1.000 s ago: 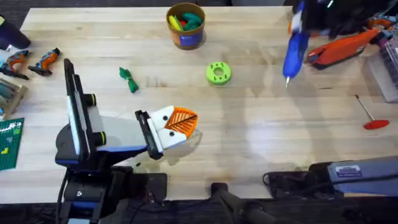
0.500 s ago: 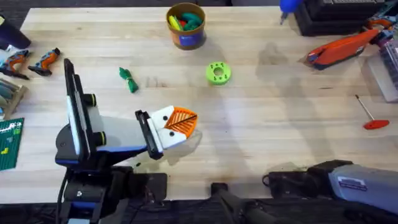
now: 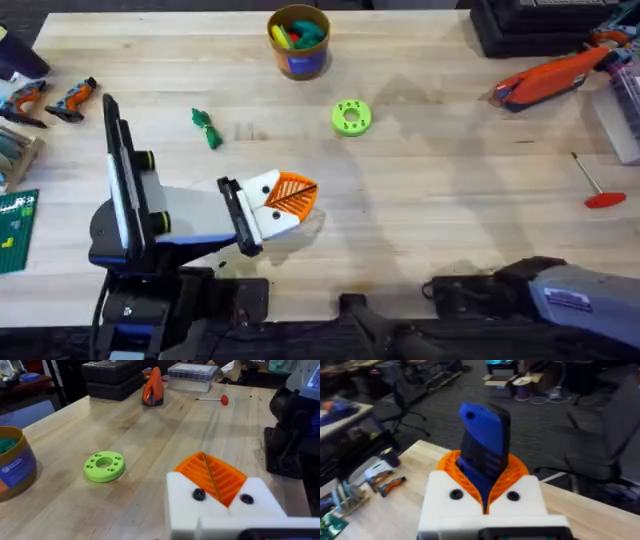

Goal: Pick up the gripper from the table and insert it into the empty holder that is missing its gripper. Then pick up a screw, insert it into the mounting hole, and use the screwdriver to tighten it. Finally, clean up the table by picking up the vegetable and placing it into the bucket.

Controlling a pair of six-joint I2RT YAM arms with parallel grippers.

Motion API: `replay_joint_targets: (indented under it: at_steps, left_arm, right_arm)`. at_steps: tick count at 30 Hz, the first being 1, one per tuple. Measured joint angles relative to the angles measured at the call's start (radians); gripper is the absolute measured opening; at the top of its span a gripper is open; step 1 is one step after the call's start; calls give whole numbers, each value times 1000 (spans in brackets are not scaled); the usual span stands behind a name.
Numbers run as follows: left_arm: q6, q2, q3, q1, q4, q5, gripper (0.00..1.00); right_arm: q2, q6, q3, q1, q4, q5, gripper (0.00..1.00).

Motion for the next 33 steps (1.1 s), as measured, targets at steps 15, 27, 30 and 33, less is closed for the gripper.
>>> replay_joint_targets:
  at_steps: [15, 27, 30, 33]
  left_arm:
    - [0, 0, 0, 0, 0, 0, 4]
    - [0, 0, 0, 0, 0, 0, 4]
    - [0, 0, 0, 0, 0, 0, 4]
    - [0, 0, 0, 0, 0, 0, 4]
  right_arm:
    - [5, 256, -570, 17, 952, -259, 27]
    - [15, 344, -738, 132, 1223, -439, 27]
    - [21, 326, -739, 193, 1255, -455, 27]
    - [42, 304, -739, 249, 1325, -463, 27]
